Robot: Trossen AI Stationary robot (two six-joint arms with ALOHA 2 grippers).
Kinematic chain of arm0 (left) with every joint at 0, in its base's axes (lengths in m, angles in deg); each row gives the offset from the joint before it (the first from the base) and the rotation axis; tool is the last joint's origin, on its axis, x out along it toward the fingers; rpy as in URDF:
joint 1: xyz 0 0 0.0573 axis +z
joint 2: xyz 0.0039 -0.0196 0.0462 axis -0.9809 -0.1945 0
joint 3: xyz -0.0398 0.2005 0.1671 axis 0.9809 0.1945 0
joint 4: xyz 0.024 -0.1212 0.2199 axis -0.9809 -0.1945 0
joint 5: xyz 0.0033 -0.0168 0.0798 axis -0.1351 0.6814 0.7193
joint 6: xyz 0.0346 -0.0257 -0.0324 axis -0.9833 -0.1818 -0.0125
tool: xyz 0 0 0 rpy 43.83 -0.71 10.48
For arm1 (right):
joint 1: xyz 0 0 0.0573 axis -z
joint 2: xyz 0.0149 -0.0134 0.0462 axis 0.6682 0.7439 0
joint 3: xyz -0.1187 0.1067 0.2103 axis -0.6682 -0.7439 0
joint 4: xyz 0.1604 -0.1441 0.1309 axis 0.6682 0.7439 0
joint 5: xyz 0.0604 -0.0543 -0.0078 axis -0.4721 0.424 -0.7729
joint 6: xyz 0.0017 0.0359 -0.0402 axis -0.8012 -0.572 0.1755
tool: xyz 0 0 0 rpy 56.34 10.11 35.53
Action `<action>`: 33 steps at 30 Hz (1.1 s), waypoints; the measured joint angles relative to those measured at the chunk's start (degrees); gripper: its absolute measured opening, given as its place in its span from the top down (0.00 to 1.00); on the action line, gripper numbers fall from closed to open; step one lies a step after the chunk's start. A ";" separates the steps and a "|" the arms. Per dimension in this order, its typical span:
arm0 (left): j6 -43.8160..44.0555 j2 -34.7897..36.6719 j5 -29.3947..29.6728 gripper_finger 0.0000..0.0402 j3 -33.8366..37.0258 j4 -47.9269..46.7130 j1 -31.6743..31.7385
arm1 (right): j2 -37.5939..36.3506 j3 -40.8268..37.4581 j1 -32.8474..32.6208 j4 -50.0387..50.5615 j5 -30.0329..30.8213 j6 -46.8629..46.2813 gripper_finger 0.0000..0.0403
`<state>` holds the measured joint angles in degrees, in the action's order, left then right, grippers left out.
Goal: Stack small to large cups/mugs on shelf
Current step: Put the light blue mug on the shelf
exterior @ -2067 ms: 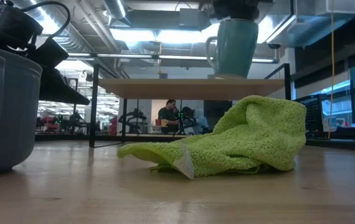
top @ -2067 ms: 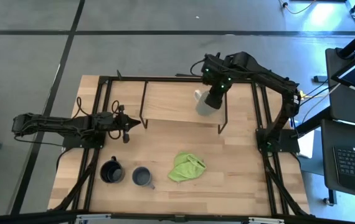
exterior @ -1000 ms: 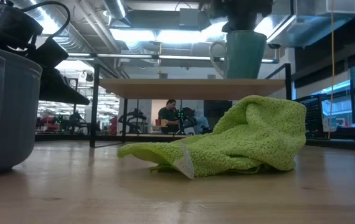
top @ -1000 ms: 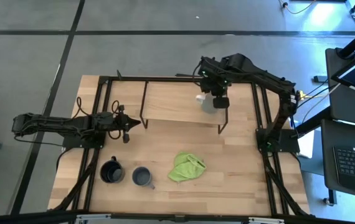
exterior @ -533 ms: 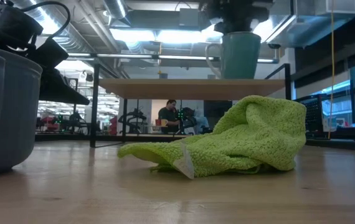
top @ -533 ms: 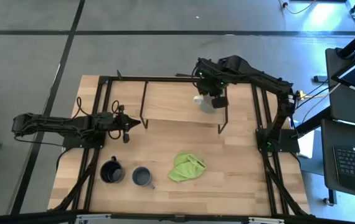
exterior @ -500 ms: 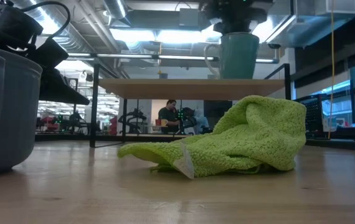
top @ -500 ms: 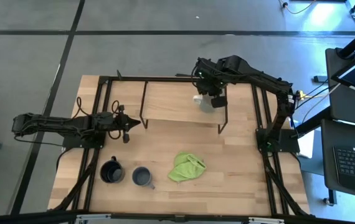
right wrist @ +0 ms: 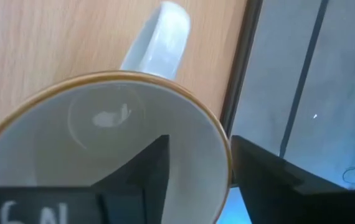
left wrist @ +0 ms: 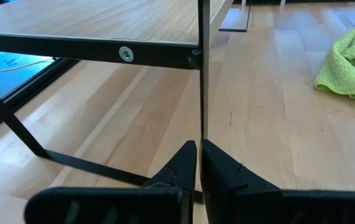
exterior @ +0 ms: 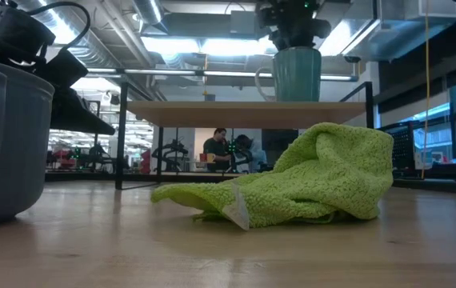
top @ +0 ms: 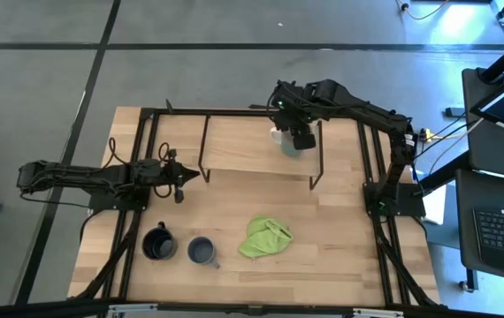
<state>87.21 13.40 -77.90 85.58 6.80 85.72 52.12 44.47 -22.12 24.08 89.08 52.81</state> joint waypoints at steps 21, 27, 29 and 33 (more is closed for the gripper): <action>0.00 0.00 0.02 0.97 0.00 0.00 0.02 | -0.07 12.03 -0.98 2.49 -2.25 -15.87 0.55; 0.00 0.01 0.00 0.97 -0.02 -0.01 0.01 | 0.21 12.10 -3.06 -3.80 -5.31 -27.39 0.72; 0.00 0.02 0.00 0.97 -0.01 0.00 0.02 | 0.95 12.11 -3.41 -5.33 -5.72 -30.22 0.83; 0.00 0.00 0.00 0.97 -0.02 0.00 0.02 | 3.40 12.11 -3.58 -5.62 -4.97 -38.66 0.98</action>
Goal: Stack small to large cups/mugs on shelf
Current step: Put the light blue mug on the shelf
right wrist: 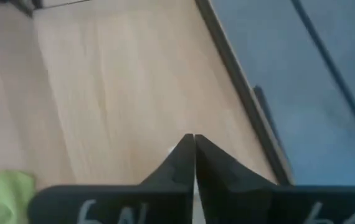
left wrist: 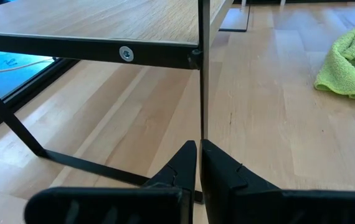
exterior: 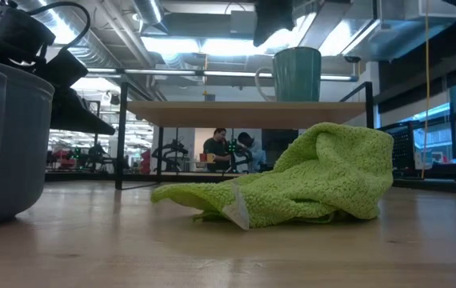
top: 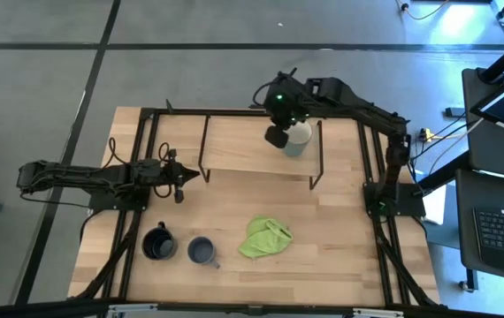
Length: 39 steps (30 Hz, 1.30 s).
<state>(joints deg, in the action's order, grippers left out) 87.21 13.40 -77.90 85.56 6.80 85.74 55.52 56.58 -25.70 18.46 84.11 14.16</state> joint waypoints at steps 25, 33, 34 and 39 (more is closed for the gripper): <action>0.00 0.00 0.00 0.97 0.00 0.00 0.00 | 3.81 -0.04 2.48 8.72 6.31 -16.83 0.97; -0.01 0.01 0.01 0.97 0.01 -0.01 0.00 | 3.74 0.00 2.17 8.51 1.00 -15.31 0.97; 0.00 0.02 0.00 0.97 0.00 0.00 -0.02 | 3.74 0.00 2.08 8.52 0.91 -15.31 0.97; -0.02 0.02 0.00 0.97 0.02 -0.02 0.00 | 3.74 0.00 1.81 8.59 0.73 -15.11 0.97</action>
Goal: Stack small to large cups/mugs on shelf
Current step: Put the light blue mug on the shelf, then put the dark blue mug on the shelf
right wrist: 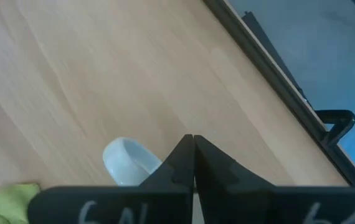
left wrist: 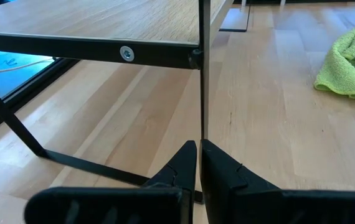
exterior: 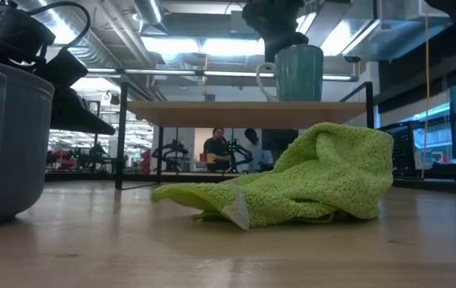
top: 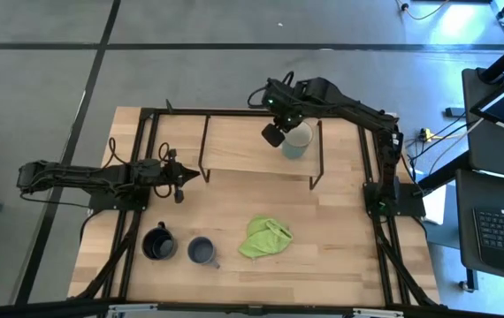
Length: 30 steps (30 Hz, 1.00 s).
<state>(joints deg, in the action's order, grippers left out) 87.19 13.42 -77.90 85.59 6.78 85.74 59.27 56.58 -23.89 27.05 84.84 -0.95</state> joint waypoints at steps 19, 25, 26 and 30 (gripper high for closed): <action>0.02 -0.02 0.00 0.97 0.00 0.02 -0.02 | -0.09 -0.04 -0.98 -13.43 -4.28 6.30 0.89; 0.02 0.00 0.02 0.97 -0.02 0.02 -0.02 | -0.14 -0.01 -5.64 -18.64 -16.47 11.62 0.73; 0.02 0.00 0.02 0.97 -0.02 0.00 -0.02 | -0.20 0.46 -6.91 -18.65 -16.83 13.06 0.71; 0.02 -0.02 0.02 0.97 -0.02 0.01 0.00 | -0.48 2.76 -11.79 -17.97 -13.15 20.27 0.66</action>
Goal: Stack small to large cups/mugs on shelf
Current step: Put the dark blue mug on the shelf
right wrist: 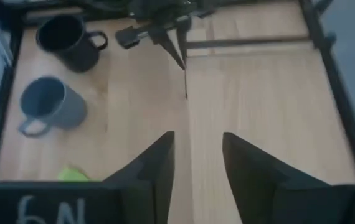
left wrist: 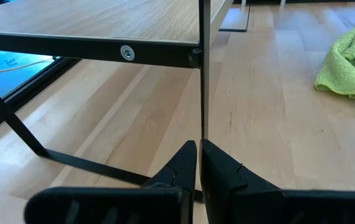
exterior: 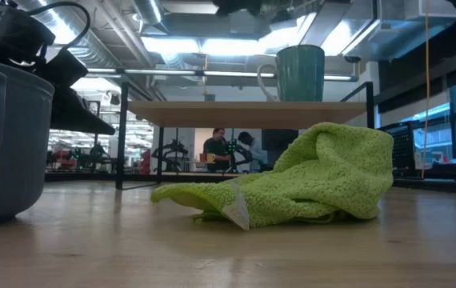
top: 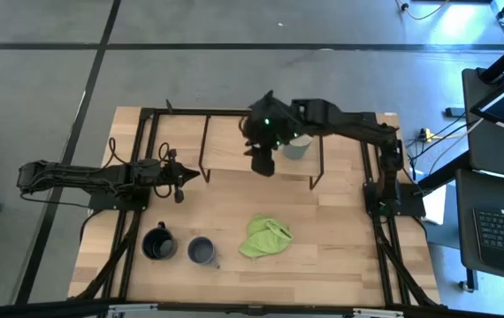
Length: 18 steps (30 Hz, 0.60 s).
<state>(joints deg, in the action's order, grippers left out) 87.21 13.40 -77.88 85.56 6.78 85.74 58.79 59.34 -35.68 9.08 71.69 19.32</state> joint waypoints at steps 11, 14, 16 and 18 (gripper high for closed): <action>-0.02 0.00 0.00 0.97 0.02 0.01 0.00 | 0.02 5.44 -2.39 6.02 6.11 0.83 0.65; -0.02 0.01 0.00 0.97 0.01 0.01 -0.02 | 0.02 5.35 -2.41 6.04 6.34 0.37 0.65; 0.04 0.00 0.00 0.97 0.00 0.01 0.00 | -0.05 5.35 -2.42 6.04 6.30 -0.05 0.65; 0.48 0.02 0.00 0.97 0.02 0.01 0.00 | -0.05 5.35 -2.50 6.09 6.26 -0.90 0.65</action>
<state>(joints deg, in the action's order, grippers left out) 87.68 13.42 -77.88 85.59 6.80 85.74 58.75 64.69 -38.18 15.16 77.95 18.42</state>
